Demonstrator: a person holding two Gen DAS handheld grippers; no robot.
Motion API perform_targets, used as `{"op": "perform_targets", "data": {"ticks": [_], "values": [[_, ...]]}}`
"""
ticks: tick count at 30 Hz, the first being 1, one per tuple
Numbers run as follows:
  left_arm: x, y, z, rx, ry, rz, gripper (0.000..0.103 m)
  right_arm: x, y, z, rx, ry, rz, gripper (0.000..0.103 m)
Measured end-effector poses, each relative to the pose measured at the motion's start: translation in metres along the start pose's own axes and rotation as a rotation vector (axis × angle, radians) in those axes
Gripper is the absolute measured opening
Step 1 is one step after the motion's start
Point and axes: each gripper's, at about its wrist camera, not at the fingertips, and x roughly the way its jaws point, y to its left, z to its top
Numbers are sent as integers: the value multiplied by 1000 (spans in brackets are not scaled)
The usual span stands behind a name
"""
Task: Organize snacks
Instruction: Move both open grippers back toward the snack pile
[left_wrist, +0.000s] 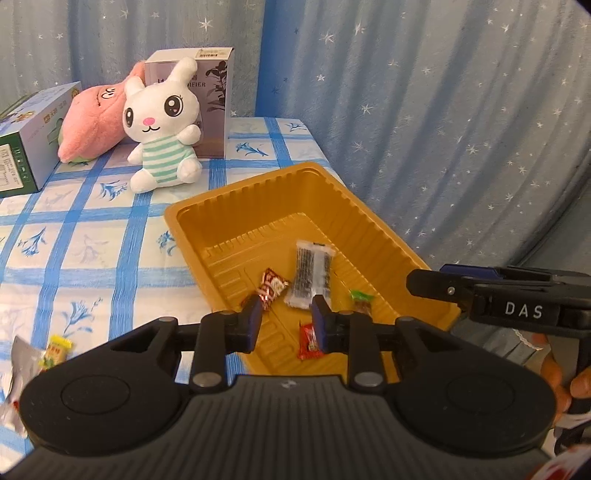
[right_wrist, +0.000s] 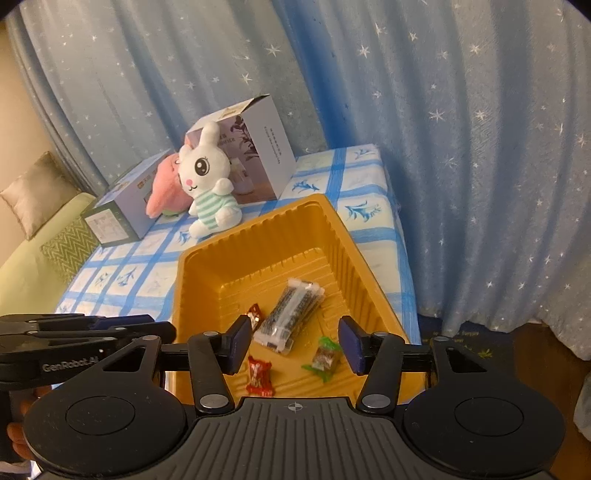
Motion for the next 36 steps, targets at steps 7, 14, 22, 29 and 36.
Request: {"op": "perform_targets", "data": {"ticks": [7,14,22,29,36], "values": [[-35,2,-28,-22,-3,9,35,-33,10,-20,-27,-14,6,65],[-69,8,-63,-28,1,39,37,-59,24,-44,-66,-1,20,68],[-100,19,-101,-65,8,84,39,-75,43,-76,-124,26,20,76],[-118,34,-128,-102,22,128,39,-80,53,-105,-168,74,28,76],[-129,48,-151,-133,43,164,39,-78,67,-125,-220,113,49,76]]}}
